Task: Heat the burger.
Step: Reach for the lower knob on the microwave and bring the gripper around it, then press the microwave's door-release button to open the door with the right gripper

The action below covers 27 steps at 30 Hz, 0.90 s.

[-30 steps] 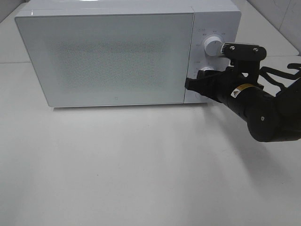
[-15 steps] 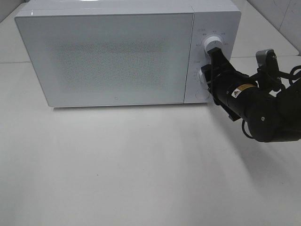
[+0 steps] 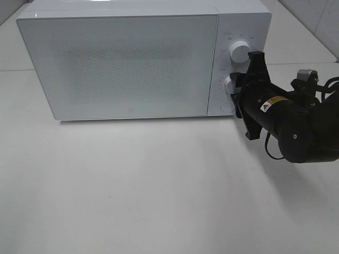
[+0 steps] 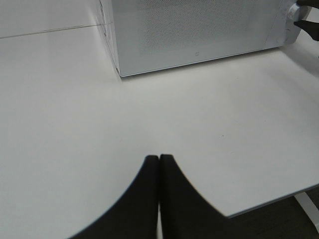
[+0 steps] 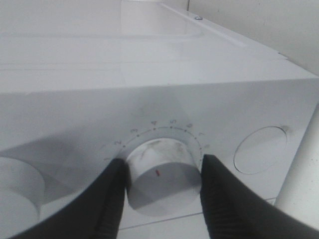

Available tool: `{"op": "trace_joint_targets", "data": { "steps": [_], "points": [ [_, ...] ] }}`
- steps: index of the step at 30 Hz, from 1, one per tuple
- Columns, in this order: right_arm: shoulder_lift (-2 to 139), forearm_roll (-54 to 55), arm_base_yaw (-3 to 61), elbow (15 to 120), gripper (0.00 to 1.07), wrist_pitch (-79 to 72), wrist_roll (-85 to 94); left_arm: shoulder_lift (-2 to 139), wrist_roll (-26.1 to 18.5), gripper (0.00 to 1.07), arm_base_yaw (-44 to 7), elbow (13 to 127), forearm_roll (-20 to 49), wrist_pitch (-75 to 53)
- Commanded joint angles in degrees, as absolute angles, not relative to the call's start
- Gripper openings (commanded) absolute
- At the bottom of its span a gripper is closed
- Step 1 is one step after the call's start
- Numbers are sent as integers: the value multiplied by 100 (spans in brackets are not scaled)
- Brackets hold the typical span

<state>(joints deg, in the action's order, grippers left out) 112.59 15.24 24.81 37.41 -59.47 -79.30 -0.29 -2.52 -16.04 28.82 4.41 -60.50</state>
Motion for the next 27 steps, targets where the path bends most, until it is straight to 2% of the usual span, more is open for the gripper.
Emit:
{"op": "trace_joint_targets", "data": {
  "steps": [1, 2, 3, 4, 5, 6, 7, 8, 9, 11, 17, 27],
  "points": [
    [11155, 1553, 2469, 3839, 12, -6383, -7930, -149, -269, 0, -1610, 2865, 481, -5959],
    [11155, 1553, 2469, 3839, 12, -6383, -7930, -149, -269, 0, -1610, 2865, 481, -5959],
    [11155, 1564, 2469, 3833, 23, -6383, -7775, -149, -269, 0, -1610, 2865, 481, -5959],
    [11155, 1564, 2469, 3833, 23, -6383, -7775, -149, -269, 0, -1610, 2865, 481, -5959],
    [11155, 1570, 2469, 3827, 28, -6383, -7723, -149, -269, 0, -1610, 2865, 481, -5959],
    [11155, 1576, 2469, 3827, 42, -6383, -7638, -149, -269, 0, -1610, 2865, 481, -5959],
    [11155, 1576, 2469, 3827, 42, -6383, -7638, -149, -269, 0, -1610, 2865, 481, -5959],
    [11155, 1576, 2469, 3827, 55, -6383, -7563, -149, -269, 0, -1610, 2865, 481, -5959],
    [11155, 1576, 2469, 3827, 55, -6383, -7563, -149, -269, 0, -1610, 2865, 481, -5959],
    [11155, 1576, 2469, 3827, 65, -6377, -7305, -149, -269, 0, -1610, 2865, 481, -5959],
    [11144, 1432, 2469, 3759, 65, -6228, -6961, -149, -269, 0, -1610, 2865, 481, -5959],
    [11144, 487, 2469, 3484, 64, -5959, -6303, -149, -269, 0, -1610, 2865, 481, -5959]
  ]
}}
